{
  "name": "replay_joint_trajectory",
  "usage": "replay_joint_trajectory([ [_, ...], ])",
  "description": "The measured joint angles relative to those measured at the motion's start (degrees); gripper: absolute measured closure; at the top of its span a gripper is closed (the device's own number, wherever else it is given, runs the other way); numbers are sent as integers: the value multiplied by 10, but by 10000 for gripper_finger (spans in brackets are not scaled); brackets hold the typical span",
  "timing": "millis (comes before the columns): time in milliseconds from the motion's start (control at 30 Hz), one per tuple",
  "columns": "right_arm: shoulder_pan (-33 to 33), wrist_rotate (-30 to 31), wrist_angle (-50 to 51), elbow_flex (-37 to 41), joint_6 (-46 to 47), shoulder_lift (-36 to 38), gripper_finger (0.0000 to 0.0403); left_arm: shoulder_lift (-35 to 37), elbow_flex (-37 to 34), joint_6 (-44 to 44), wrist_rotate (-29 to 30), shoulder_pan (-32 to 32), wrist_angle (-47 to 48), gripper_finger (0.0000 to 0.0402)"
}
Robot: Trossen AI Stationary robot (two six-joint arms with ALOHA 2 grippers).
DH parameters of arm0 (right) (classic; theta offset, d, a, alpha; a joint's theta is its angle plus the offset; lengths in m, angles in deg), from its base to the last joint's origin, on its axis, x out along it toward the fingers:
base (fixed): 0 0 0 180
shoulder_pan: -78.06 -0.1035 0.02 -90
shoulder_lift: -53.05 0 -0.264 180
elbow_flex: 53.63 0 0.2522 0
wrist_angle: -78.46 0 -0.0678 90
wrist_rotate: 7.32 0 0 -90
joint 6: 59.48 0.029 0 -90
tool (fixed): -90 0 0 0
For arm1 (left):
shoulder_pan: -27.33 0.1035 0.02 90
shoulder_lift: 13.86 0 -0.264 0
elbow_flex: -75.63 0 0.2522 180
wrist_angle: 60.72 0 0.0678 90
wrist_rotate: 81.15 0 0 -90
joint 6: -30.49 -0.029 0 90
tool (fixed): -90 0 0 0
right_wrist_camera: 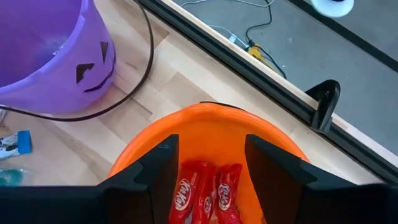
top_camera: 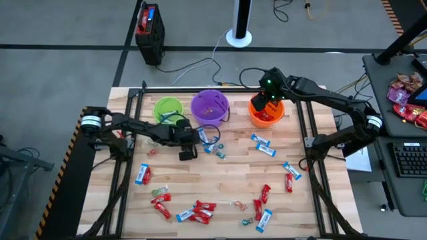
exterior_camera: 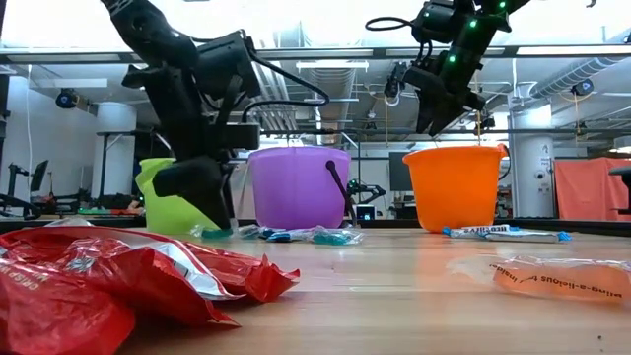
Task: Sort candy by brand, put in halloween buckets
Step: Put the blue gummy into the purple bucket
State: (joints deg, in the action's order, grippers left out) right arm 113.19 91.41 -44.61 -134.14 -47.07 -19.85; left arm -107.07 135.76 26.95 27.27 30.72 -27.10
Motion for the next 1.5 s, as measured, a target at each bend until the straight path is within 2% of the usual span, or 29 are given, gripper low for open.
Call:
replay_joint_trajectory([
  [167, 0, -2, 1, 0, -5, 0, 225, -5, 0, 25, -32, 1, -8, 262],
  [267, 0, -2, 1, 0, -10, 0, 225, -5, 0, 42, -34, 1, -8, 281],
  [500, 0, -2, 1, 0, -20, 0, 225, -5, 3, 54, -88, 1, -3, 391],
  [633, 0, -2, 2, 0, -21, 0, 225, 2, 45, 53, -109, -1, 52, 397],
  [900, 0, -2, 2, 0, -34, 0, 225, 80, 162, -1, -118, 16, 115, 401],
  [1000, 0, -2, 2, 0, -34, 0, 225, 110, 187, -4, -116, 45, 99, 401],
  [1100, 0, -2, 2, 0, -34, 0, 225, 135, 200, -2, -119, 84, 42, 401],
  [1267, 0, -2, -2, 0, -28, 0, 225, 143, 191, 63, -169, 170, -76, 402],
  [1367, 0, -13, -2, 0, -17, 0, 225, 126, 194, 101, -176, 204, -89, 401],
  [1500, 0, -17, -2, 0, -8, 0, 225, 102, 202, 105, -180, 211, -72, 398],
])
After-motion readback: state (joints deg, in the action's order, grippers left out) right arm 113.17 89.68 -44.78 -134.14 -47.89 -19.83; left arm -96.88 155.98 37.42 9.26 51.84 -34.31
